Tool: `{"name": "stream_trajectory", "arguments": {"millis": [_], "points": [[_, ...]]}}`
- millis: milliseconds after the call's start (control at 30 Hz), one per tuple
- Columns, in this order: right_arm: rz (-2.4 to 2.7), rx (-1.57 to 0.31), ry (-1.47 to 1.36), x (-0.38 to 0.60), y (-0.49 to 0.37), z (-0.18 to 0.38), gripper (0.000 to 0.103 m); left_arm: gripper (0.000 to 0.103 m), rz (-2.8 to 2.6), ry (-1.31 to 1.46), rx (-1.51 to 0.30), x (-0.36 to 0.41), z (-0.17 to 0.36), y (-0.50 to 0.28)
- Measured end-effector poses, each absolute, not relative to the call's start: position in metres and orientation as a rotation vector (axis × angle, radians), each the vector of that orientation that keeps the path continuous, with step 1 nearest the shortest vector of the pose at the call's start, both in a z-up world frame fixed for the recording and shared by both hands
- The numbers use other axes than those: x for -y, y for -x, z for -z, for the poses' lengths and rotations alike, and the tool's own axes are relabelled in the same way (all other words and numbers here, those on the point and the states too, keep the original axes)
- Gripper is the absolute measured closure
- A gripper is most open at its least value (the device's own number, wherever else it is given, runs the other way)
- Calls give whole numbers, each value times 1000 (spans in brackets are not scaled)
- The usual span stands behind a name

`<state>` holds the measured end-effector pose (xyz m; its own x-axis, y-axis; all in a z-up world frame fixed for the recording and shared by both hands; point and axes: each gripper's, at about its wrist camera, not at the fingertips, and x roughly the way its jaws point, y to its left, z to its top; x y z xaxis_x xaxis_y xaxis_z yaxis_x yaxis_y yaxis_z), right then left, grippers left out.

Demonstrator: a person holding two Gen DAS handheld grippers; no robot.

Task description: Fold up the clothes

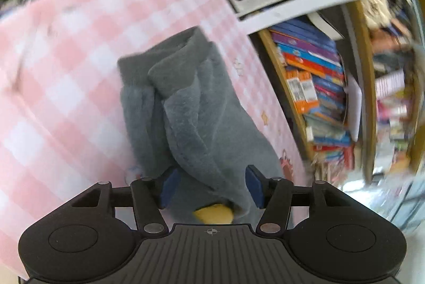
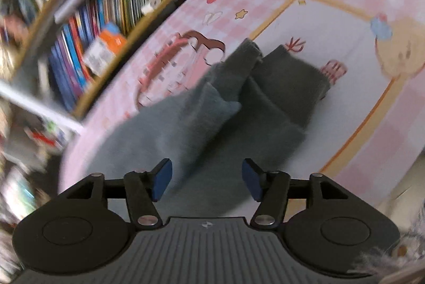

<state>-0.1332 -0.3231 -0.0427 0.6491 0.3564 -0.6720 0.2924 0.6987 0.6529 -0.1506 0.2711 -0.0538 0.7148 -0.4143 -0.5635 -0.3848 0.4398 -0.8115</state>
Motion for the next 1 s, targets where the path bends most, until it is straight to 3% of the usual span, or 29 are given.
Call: {"name": "stream_trajectory", "arguments": {"millis": [167,300,333,367,467,600,667,867,1000], "points": [[40,-829,-1110,341,123,47,38,47,-18,1123,-850,-261,59,139],[205,-831,-1261,352,112,60,43,48,-71,1145,-830,-268,65,134],[225,-845,-1269,353,109,62,55,48,-86,1152,-824,-270,66,133],[240,-858,-1274,354,105,63,75,49,-101,1159,-817,-272,67,132],[165,-852,-1143,349,94,37,92,51,-128,1170,-801,-278,67,129],[-21,-601,-903,341,117,-32,94,51,-131,1152,-784,-283,60,128],[17,-612,-886,345,125,-33,93,51,-136,1152,-774,-284,60,128],[259,-931,-876,358,119,57,93,51,-160,1196,-793,-285,68,131],[255,-890,-861,356,123,68,93,61,-163,1206,-787,-284,69,128]]}}
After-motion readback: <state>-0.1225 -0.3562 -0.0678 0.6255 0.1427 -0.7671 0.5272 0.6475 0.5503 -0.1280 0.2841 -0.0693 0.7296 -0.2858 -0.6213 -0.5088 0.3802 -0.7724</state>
